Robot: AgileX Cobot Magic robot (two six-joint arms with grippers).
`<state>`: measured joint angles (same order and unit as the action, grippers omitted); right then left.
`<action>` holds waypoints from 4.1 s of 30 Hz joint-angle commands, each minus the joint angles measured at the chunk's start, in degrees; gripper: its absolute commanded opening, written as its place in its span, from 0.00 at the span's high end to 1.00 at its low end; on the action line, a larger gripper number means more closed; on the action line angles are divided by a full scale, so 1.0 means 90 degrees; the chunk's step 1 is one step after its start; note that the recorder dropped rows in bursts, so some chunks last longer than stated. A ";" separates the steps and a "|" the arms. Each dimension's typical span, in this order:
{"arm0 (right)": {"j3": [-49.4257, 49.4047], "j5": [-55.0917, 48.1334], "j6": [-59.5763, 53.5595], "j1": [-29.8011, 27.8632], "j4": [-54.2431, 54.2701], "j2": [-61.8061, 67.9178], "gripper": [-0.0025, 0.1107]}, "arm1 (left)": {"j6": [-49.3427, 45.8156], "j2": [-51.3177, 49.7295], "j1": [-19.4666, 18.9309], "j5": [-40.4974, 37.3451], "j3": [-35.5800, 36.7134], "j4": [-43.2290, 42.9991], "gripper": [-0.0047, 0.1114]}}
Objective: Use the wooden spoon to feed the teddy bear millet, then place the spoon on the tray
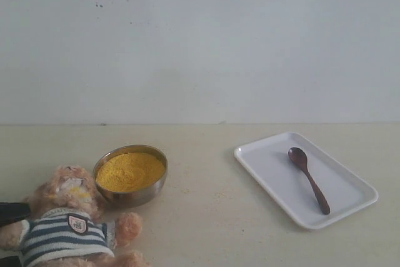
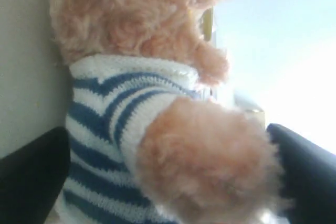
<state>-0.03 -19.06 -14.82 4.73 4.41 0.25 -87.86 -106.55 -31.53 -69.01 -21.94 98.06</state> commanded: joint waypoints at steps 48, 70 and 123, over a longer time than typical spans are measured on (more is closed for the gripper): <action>0.0003 0.0067 -0.0019 -0.0022 0.0028 -0.0028 0.97 | 0.6087 0.4713 -0.0567 0.7489 -0.0904 0.0210 0.93; 0.0003 0.0067 -0.0007 -0.0022 0.0027 -0.0028 0.97 | 0.0947 0.6821 0.2642 0.8464 -0.2407 -0.0386 0.93; 0.0003 0.0067 0.0085 -0.0022 0.0105 -0.0028 0.97 | -0.0017 0.7723 0.4899 0.6284 -0.1244 -0.3668 0.93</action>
<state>-0.03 -18.98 -14.34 4.73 5.09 0.25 -104.74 -37.02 12.58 -11.54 -33.24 72.51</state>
